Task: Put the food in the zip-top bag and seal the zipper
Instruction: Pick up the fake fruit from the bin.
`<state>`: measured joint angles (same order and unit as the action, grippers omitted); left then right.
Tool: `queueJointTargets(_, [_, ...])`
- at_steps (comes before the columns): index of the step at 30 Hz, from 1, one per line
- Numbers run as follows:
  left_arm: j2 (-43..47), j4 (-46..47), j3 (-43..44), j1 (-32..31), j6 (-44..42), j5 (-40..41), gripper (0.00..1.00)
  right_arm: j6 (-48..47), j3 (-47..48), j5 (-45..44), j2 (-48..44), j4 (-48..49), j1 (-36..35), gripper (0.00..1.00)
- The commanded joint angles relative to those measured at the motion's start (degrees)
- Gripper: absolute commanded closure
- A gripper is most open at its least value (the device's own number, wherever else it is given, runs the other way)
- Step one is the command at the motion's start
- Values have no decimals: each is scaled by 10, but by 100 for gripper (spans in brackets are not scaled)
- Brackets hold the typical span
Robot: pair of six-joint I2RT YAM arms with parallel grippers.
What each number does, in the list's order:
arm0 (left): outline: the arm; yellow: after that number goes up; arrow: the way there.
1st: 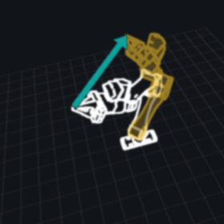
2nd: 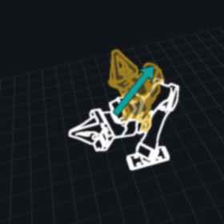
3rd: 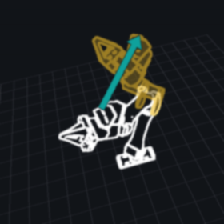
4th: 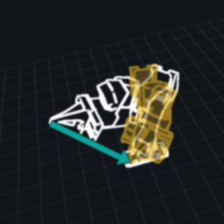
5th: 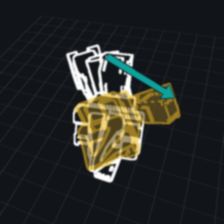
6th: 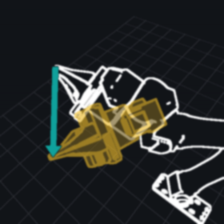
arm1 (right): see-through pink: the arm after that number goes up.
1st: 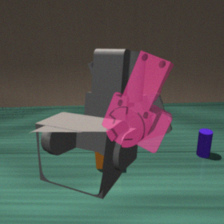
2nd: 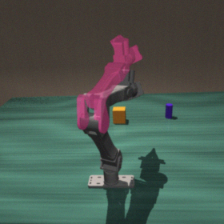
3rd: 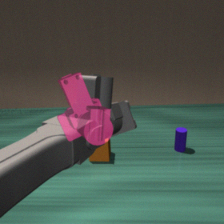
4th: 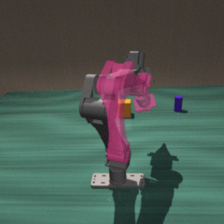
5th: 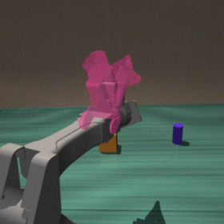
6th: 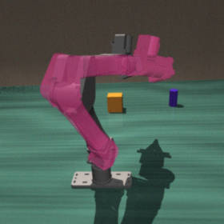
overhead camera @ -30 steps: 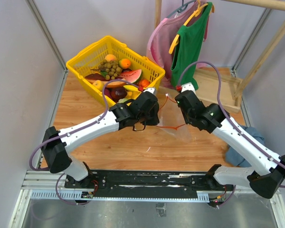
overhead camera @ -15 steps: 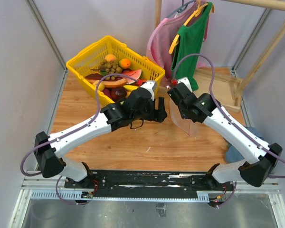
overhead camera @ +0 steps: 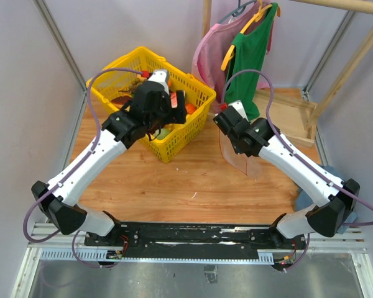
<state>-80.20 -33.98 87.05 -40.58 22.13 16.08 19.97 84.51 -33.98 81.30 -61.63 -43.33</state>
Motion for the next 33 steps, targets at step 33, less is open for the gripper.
queueJointTargets(33, [-362, -195, 202, 202, -121, -68, 1, -3, -8, 35, 3, 27, 6, 99])
